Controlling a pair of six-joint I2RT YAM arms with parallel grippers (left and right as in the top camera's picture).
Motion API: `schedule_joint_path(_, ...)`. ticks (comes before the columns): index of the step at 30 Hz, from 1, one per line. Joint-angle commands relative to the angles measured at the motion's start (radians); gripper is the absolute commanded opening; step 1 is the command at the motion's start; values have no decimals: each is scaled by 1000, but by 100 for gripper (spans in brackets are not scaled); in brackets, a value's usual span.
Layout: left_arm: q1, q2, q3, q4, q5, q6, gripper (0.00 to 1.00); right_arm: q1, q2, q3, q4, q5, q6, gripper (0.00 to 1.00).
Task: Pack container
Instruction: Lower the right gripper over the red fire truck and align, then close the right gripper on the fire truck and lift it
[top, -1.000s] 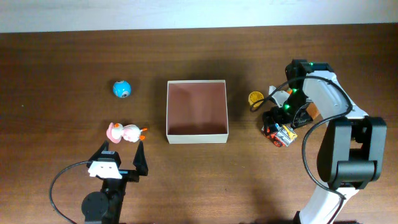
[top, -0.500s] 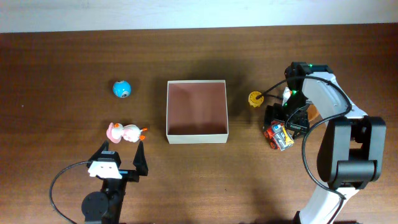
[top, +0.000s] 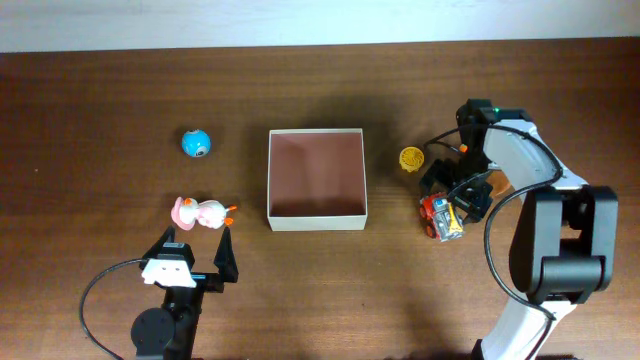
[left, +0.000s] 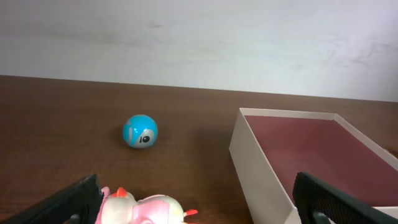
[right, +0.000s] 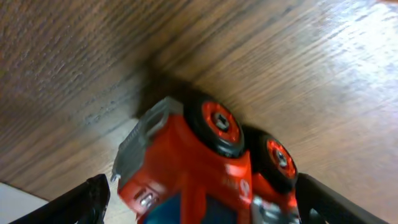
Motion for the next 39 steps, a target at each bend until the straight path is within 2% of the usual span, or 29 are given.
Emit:
schedule_joint_path(1, 7, -8, -6, -1, 7, 13, 100, 23, 2, -12, 18, 1, -103, 90)
schedule_joint_path(8, 7, -8, -6, -1, 7, 13, 100, 22, -119, -10, 34, 79, -443, 96)
schedule_joint_path(13, 7, -8, -6, -1, 7, 13, 100, 23, -140, -19, 10, 79, -602, 97)
schedule_joint_path(19, 7, -8, -5, -1, 7, 13, 99, 31, -140, -133, 45, 60, -659, 94)
schedule_joint_path(26, 7, -8, -6, -1, 7, 12, 100, 51, -140, -312, 207, -5, -662, 94)
schedule_joint_path(34, 7, -8, -6, -1, 7, 13, 100, 49, -140, -333, 284, -3, -679, 95)
schedule_joint_path(39, 7, -8, -6, -1, 7, 12, 100, 49, -140, -333, 348, 2, -766, 94)
